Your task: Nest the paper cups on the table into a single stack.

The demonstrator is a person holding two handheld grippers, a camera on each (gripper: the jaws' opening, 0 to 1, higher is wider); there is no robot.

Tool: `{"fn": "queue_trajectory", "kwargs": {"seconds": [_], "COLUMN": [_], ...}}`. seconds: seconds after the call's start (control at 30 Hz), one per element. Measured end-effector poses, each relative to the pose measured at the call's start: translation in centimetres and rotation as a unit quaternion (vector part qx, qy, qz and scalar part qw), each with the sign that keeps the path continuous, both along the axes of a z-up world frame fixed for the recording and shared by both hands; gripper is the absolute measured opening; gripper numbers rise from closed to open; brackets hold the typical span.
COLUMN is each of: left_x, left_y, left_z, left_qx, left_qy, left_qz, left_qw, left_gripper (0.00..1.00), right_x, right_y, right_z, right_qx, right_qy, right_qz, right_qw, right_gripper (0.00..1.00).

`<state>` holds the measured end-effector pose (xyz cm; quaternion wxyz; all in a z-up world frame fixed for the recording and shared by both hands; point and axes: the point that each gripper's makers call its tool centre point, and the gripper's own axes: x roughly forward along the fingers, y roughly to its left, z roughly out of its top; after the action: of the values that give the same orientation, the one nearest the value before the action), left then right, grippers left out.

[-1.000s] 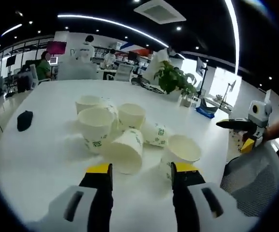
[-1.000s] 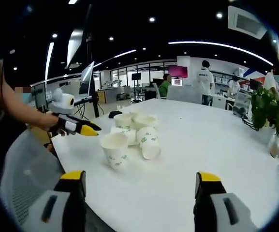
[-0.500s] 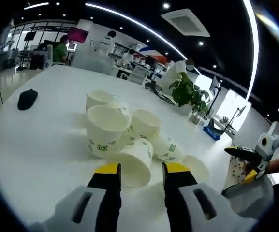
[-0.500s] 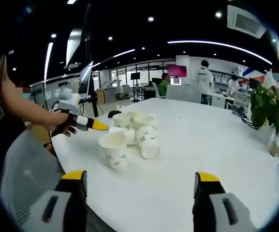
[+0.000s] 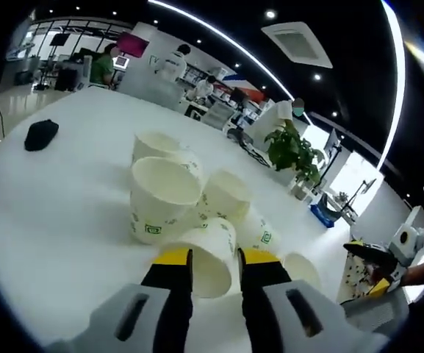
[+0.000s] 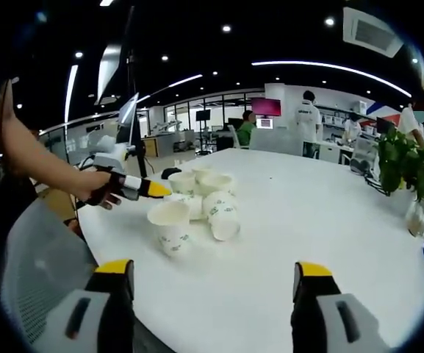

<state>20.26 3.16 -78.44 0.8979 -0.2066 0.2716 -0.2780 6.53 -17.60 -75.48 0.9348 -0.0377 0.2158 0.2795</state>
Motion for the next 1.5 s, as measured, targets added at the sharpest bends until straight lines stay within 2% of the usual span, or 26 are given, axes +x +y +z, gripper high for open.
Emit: {"fn": "queue_trajectory", "kwargs": {"seconds": [0.13,0.47,0.6,0.87,1.13,1.43,1.5], "left_x": [0.2,0.2,-0.1,-0.5,-1.2,-2.0,-2.3], "left_y": [-0.1,0.2,0.0,0.4,1.0,1.7,1.7], "left_z": [-0.6,-0.2,0.0,0.3,0.4,1.7,2.4], "left_qx": [-0.009,-0.044,-0.047,-0.064,-0.063,-0.066,-0.066], "left_qy": [0.013,0.025,0.026,0.024,0.017,0.004,-0.001], "left_qz": [0.002,0.024,0.022,0.024,0.020,0.018,0.015], "left_qw": [0.9999,0.9984,0.9983,0.9974,0.9977,0.9977,0.9977], "left_gripper": [0.19,0.09,0.05,0.01,0.00,0.00,0.00], "right_x": [0.0,0.0,0.0,-0.1,-0.2,-0.3,-0.3], "right_y": [0.0,0.0,0.1,0.1,0.2,0.3,0.3], "right_z": [0.0,-0.1,-0.2,-0.2,-0.4,-0.2,-0.2], "right_qx": [0.000,0.001,0.001,-0.004,-0.006,-0.007,-0.007], "right_qy": [0.001,0.003,0.004,0.004,0.006,0.004,0.004], "right_qz": [-0.002,-0.001,0.001,0.005,0.008,0.009,0.010], "right_qw": [1.0000,1.0000,1.0000,1.0000,0.9999,0.9999,0.9999], "right_gripper": [0.89,0.88,0.88,0.88,0.88,0.88,0.88]}}
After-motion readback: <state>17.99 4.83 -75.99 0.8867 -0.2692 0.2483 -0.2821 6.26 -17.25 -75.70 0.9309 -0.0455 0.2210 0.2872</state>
